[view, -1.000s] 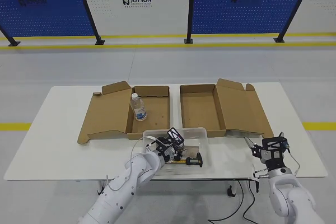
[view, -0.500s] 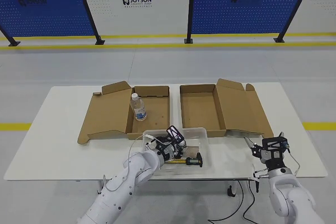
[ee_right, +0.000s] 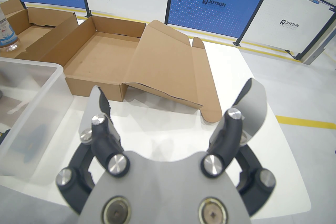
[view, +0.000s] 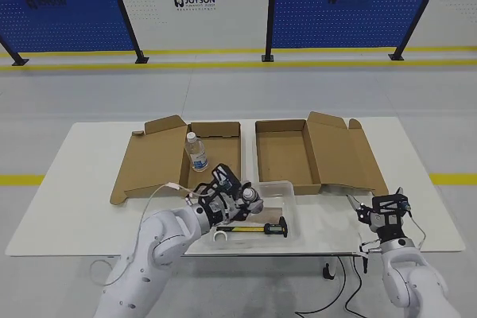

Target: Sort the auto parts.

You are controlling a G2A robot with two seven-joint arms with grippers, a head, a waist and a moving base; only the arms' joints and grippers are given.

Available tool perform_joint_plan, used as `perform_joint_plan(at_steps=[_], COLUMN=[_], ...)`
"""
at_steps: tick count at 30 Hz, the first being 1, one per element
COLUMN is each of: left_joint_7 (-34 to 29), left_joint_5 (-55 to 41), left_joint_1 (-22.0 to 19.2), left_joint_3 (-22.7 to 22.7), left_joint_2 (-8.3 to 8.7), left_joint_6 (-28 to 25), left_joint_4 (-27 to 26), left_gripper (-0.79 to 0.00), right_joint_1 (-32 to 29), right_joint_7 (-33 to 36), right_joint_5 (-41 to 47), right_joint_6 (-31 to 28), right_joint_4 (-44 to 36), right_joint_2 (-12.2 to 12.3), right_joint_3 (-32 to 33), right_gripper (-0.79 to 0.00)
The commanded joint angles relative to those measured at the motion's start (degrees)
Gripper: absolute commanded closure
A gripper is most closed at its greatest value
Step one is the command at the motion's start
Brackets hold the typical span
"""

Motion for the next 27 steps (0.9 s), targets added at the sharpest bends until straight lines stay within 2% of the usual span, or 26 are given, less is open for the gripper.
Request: perform_joint_plan(at_steps=[1,5,11,27], left_joint_7=[-1.7,-4.1,-5.8,-5.1], left_joint_5=[-1.5,-3.0,-3.6,-4.1], left_joint_1=[1.0,2.7,4.0,3.3], left_joint_3=[-1.5,-3.6,-5.1,-4.6], left_joint_2=[0.45,1.33,2.26,3.47], left_joint_6=[-1.9,-6.1,-9.0,-8.4], left_joint_4=[-1.7,-4.5,-5.1,-4.5], left_gripper=[0.000,0.000,0.000,0.000], right_joint_1=[0.0,0.0,0.0,0.0], right_joint_7=[0.0,0.0,0.0,0.0], right_joint_5=[0.0,0.0,0.0,0.0], right_joint_6=[0.0,0.0,0.0,0.0], right_joint_4=[0.0,0.0,0.0,0.0], right_joint_2=[0.0,0.0,0.0,0.0], right_joint_3=[0.0,0.0,0.0,0.0], right_gripper=[-0.785,-0.785,-0.785,-0.785])
